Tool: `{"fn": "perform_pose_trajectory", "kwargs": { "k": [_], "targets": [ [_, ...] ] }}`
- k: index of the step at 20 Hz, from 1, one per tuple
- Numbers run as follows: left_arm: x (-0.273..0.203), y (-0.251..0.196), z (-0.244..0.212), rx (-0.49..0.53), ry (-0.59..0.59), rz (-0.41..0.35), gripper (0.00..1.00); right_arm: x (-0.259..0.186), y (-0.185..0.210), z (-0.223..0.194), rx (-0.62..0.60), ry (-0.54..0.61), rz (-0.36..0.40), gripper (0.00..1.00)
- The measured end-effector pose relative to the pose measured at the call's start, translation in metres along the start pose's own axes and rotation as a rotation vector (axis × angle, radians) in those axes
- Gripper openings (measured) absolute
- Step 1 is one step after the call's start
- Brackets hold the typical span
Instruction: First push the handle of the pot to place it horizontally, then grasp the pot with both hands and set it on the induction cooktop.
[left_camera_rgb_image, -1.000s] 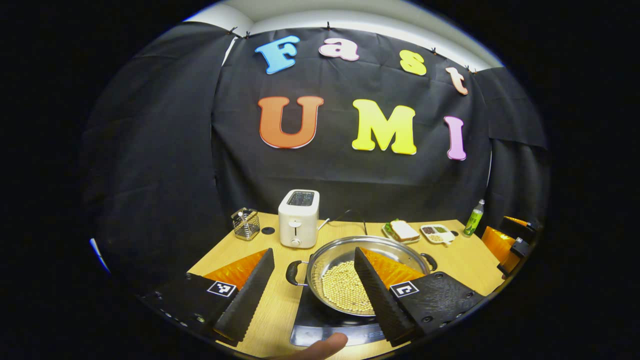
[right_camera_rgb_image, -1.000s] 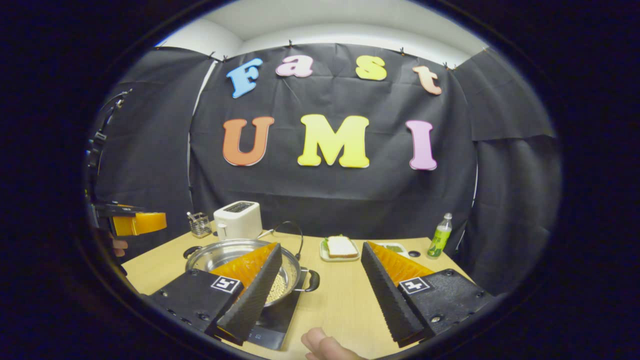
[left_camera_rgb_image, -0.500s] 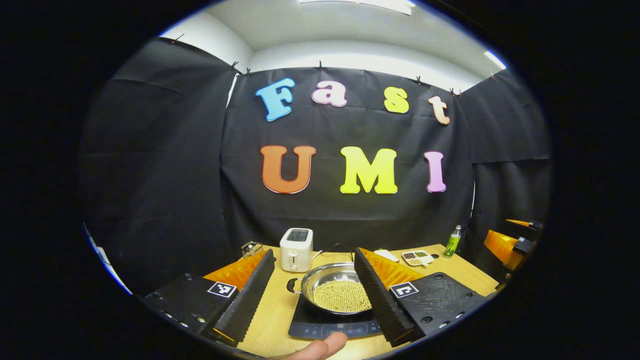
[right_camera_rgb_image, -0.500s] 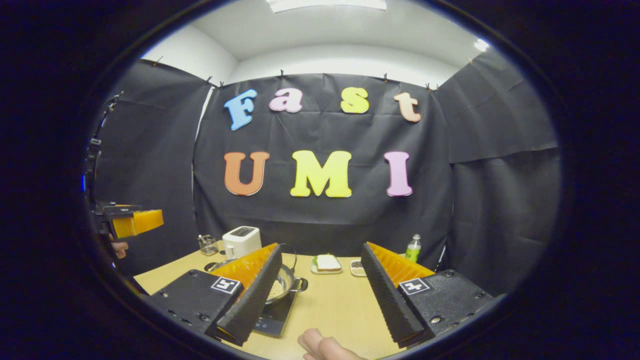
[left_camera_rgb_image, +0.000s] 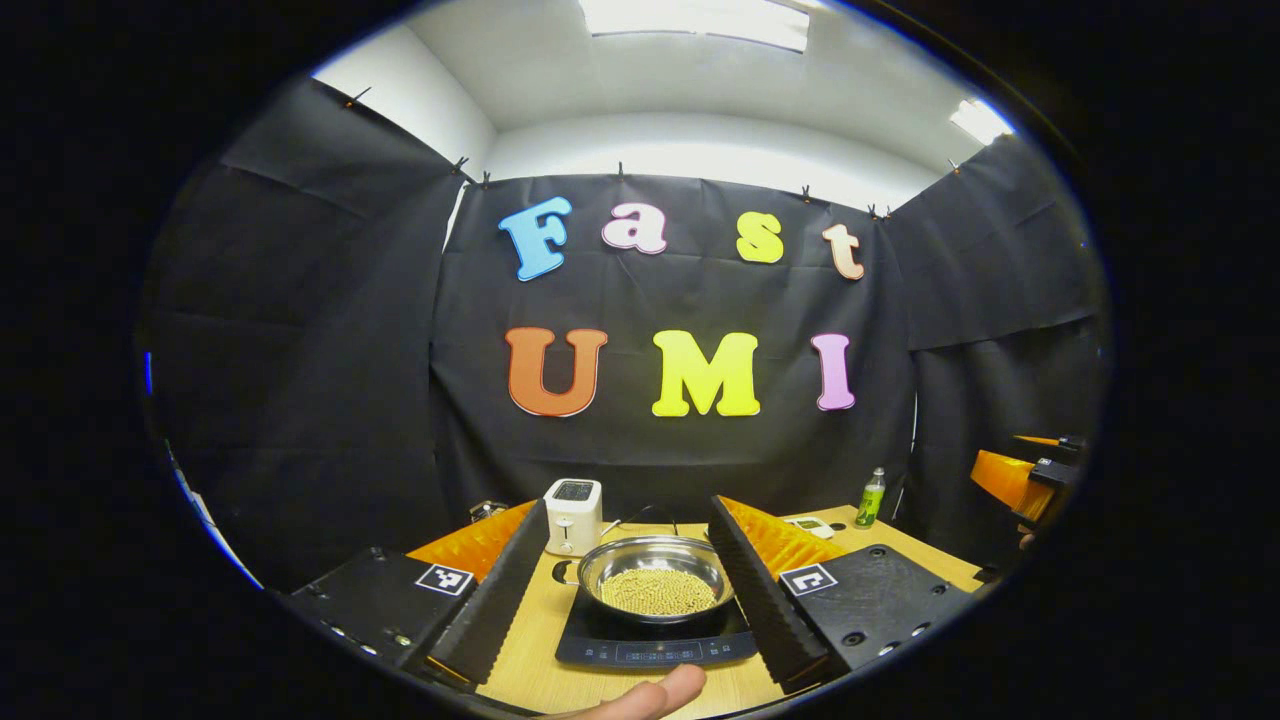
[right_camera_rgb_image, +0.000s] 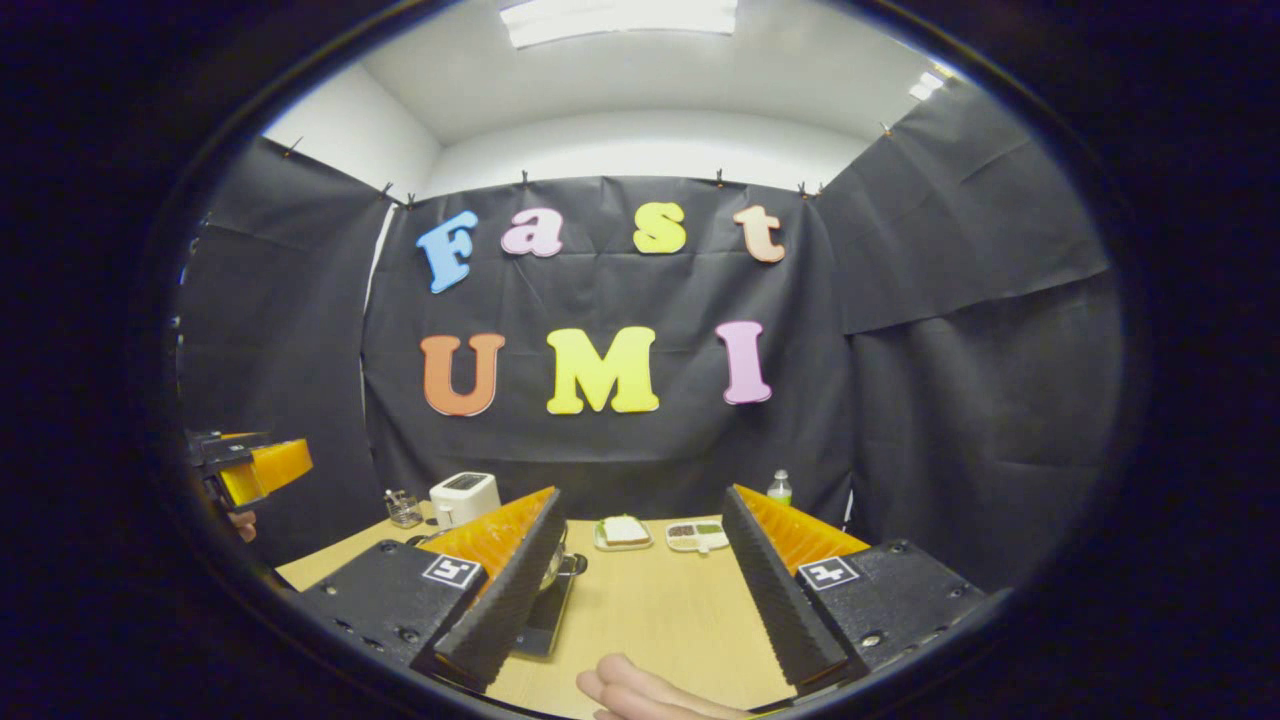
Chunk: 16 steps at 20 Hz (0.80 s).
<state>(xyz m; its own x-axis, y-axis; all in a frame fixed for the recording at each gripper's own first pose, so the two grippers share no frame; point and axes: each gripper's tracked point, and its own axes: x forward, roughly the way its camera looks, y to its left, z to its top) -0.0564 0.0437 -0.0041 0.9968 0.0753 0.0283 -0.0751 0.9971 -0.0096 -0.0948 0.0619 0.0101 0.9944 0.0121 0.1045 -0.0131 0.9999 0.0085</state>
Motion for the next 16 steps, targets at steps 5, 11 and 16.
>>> {"fn": "perform_pose_trajectory", "kwargs": {
  "k": [5, 11, 16],
  "targets": [
    [-0.015, -0.01, -0.015, 0.003, -0.017, -0.009, 0.95, -0.008, 0.004, -0.012, 0.019, 0.007, 0.036, 1.0],
    [-0.02, -0.029, -0.018, -0.004, -0.015, -0.049, 0.95, -0.01, -0.004, -0.022, 0.021, 0.043, 0.066, 1.0],
    [-0.021, -0.038, -0.025, 0.01, 0.003, -0.067, 0.96, -0.01, -0.002, -0.027, 0.064, 0.068, 0.102, 0.99]
  ]
}}
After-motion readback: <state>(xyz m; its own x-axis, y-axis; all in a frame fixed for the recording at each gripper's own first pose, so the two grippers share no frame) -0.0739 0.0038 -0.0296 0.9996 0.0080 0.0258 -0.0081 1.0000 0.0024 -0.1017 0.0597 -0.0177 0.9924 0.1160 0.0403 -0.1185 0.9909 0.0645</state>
